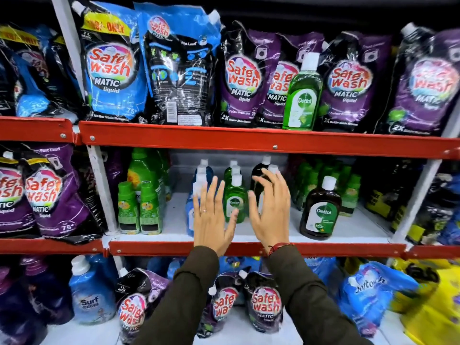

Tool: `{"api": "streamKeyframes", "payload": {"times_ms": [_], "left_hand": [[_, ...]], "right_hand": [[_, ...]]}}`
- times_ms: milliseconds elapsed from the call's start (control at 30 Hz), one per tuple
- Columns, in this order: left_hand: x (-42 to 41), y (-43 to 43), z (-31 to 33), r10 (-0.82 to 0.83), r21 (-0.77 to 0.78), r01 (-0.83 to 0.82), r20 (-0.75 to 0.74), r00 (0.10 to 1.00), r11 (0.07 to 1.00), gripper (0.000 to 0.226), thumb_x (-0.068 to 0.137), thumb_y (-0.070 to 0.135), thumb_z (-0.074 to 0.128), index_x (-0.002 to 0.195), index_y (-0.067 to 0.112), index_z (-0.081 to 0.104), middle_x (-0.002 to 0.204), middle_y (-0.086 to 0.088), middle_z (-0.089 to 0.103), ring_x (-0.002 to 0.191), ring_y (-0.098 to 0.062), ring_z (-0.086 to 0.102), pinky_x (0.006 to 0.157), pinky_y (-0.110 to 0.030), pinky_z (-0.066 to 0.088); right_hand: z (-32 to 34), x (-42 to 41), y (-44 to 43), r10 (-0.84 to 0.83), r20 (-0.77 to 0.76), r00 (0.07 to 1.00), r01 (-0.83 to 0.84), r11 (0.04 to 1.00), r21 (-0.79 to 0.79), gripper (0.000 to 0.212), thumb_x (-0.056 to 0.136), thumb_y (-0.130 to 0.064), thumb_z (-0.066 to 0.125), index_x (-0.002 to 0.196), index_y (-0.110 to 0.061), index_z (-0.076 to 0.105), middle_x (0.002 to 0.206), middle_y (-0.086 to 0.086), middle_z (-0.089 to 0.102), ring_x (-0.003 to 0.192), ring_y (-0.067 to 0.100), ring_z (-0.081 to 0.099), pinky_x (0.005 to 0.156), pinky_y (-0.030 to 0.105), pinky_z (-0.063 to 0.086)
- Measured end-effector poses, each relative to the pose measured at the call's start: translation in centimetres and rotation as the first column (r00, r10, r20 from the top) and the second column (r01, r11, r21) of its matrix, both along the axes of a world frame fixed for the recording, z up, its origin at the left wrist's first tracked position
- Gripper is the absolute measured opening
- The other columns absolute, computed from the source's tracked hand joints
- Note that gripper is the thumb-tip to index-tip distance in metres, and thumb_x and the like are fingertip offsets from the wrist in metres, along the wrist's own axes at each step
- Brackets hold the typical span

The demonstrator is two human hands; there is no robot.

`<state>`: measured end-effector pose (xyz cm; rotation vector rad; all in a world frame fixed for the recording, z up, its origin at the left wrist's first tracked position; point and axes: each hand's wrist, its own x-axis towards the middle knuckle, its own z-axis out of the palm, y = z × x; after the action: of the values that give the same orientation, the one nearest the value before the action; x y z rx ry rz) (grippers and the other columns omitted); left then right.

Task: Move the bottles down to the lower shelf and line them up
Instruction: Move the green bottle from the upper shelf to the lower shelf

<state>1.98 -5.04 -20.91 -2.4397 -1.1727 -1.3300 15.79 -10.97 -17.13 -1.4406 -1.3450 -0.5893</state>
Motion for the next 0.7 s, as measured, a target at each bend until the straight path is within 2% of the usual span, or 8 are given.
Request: {"api": "streamKeyframes", "payload": {"times_ms": [100,267,400,467,533,633,700], "left_hand": [[2.3,-0.4,4.2,-0.030,0.110,0.026,0.038,0.999,0.994,0.068,0.102,0.042,0.034,0.160,0.016,0.012,0.171,-0.007,0.009,0.158,-0.025,-0.001,0.127,-0.043,-0.011],[5.0,-0.5,10.4,-0.028,0.269,0.005,0.082,0.996,0.963,0.068,0.102,0.038,0.040,0.160,0.015,0.015,0.170,-0.010,0.014,0.158,-0.028,0.003,0.127,-0.049,-0.007],[6.3,0.3,14.0,0.083,0.318,-0.093,0.044,0.996,0.944,0.069,0.101,0.042,0.041,0.159,0.015,0.017,0.170,-0.010,0.014,0.157,-0.031,0.003,0.126,-0.055,-0.006],[6.6,0.8,14.8,0.126,0.304,-0.124,0.012,0.992,0.945,0.068,0.101,0.044,0.040,0.159,0.017,0.019,0.170,-0.009,0.012,0.157,-0.031,0.001,0.125,-0.056,-0.010],[6.7,1.3,15.0,0.158,0.292,-0.148,-0.011,0.987,0.945,0.066,0.102,0.047,0.038,0.159,0.021,0.020,0.171,-0.007,0.010,0.157,-0.031,-0.001,0.123,-0.054,-0.015],[6.7,1.6,14.8,0.195,0.320,-0.179,-0.019,0.981,0.931,0.064,0.101,0.050,0.035,0.158,0.024,0.024,0.170,-0.007,0.013,0.158,-0.030,0.001,0.124,-0.052,-0.016],[6.7,1.7,14.7,0.200,0.331,-0.185,-0.012,0.980,0.925,0.063,0.101,0.051,0.035,0.157,0.024,0.025,0.170,-0.007,0.014,0.158,-0.030,0.003,0.125,-0.053,-0.013]], "right_hand": [[3.2,1.5,-1.0,-0.037,0.032,0.999,0.034,0.996,0.084,0.033,0.099,-0.028,0.052,0.131,-0.020,0.056,0.150,0.002,0.051,0.151,0.027,0.033,0.121,0.047,0.030],[8.3,4.2,-2.1,-0.048,0.023,0.999,0.042,0.977,0.211,0.034,0.099,-0.031,0.053,0.131,-0.020,0.056,0.149,0.001,0.051,0.150,0.024,0.035,0.124,0.035,0.024],[12.5,6.3,-2.2,0.017,-0.049,0.999,-0.005,0.973,0.229,0.042,0.100,-0.033,0.053,0.138,-0.014,0.051,0.155,0.005,0.044,0.153,0.026,0.028,0.127,0.033,0.018],[14.6,7.1,-2.0,0.078,-0.136,0.988,-0.052,0.981,0.188,0.053,0.100,-0.033,0.053,0.147,-0.012,0.042,0.162,0.007,0.034,0.156,0.025,0.020,0.128,0.030,0.013],[16.6,8.0,-1.7,0.119,-0.223,0.968,-0.099,0.990,0.101,0.066,0.099,-0.032,0.055,0.156,-0.011,0.027,0.166,0.008,0.027,0.157,0.023,0.019,0.128,0.033,0.015],[19.1,9.2,-1.3,0.177,-0.394,0.902,-0.207,0.978,-0.034,0.080,0.096,-0.026,0.060,0.160,-0.012,0.014,0.164,0.011,0.033,0.152,0.024,0.032,0.126,0.040,0.026],[20.5,10.1,-1.1,0.181,-0.471,0.863,-0.258,0.961,-0.104,0.075,0.095,-0.022,0.064,0.157,-0.011,0.023,0.156,0.015,0.045,0.143,0.026,0.046,0.121,0.045,0.037]]}}
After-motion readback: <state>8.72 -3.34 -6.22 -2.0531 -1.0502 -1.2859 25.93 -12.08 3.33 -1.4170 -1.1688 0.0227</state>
